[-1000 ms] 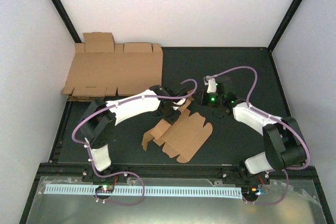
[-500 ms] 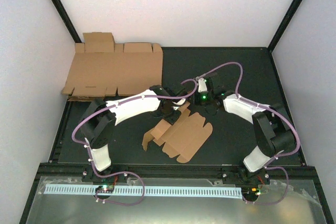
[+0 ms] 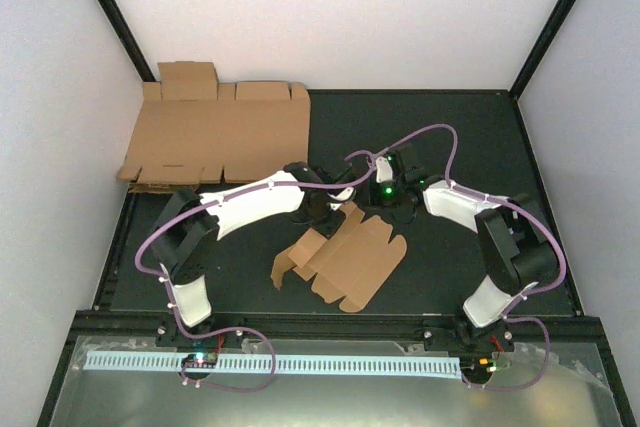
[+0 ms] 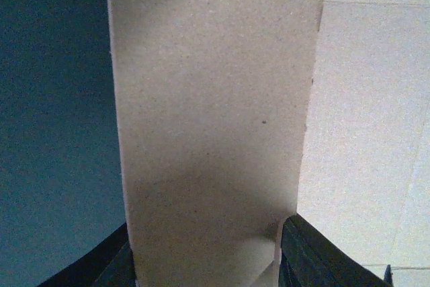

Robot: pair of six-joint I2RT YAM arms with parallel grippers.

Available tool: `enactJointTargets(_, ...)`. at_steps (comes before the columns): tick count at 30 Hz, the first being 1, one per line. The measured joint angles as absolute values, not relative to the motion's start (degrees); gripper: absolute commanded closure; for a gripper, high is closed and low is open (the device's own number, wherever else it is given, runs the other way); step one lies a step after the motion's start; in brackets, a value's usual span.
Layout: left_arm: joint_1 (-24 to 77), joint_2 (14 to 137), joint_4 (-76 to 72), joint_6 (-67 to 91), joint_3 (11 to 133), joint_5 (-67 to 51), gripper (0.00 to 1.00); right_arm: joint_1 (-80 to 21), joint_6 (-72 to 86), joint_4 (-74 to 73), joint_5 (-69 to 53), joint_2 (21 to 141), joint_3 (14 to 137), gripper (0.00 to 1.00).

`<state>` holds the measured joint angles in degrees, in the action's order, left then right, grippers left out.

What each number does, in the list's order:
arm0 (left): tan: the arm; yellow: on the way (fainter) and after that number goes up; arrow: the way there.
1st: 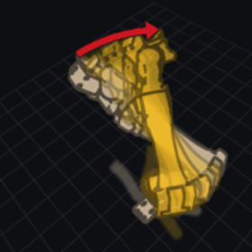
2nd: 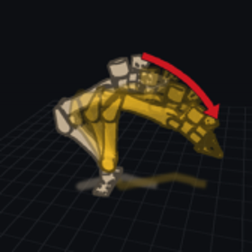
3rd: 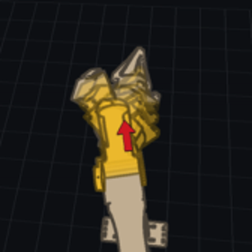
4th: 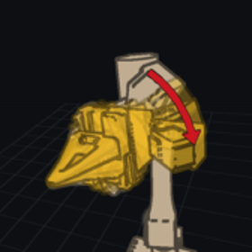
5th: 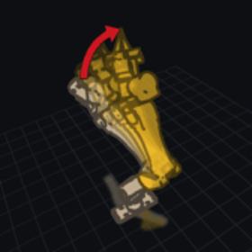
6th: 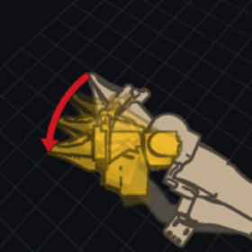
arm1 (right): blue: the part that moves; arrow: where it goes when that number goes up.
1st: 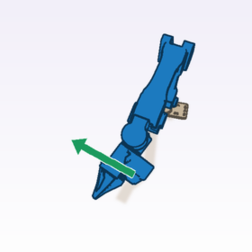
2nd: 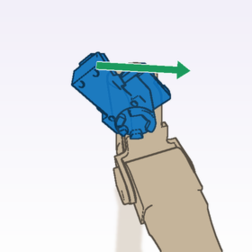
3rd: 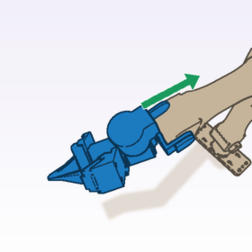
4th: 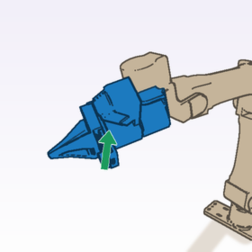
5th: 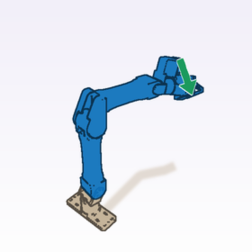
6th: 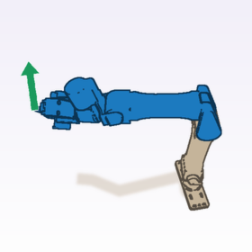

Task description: Fold the paper box

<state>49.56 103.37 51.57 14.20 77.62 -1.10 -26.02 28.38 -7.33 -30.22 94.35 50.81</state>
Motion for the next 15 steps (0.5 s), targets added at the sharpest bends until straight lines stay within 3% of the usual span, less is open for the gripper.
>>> enactJointTargets(15,49.91,103.09,53.04,13.50,77.62,-2.61,0.46,-25.69,25.58,-12.23,-34.06,94.13,51.29,0.98)
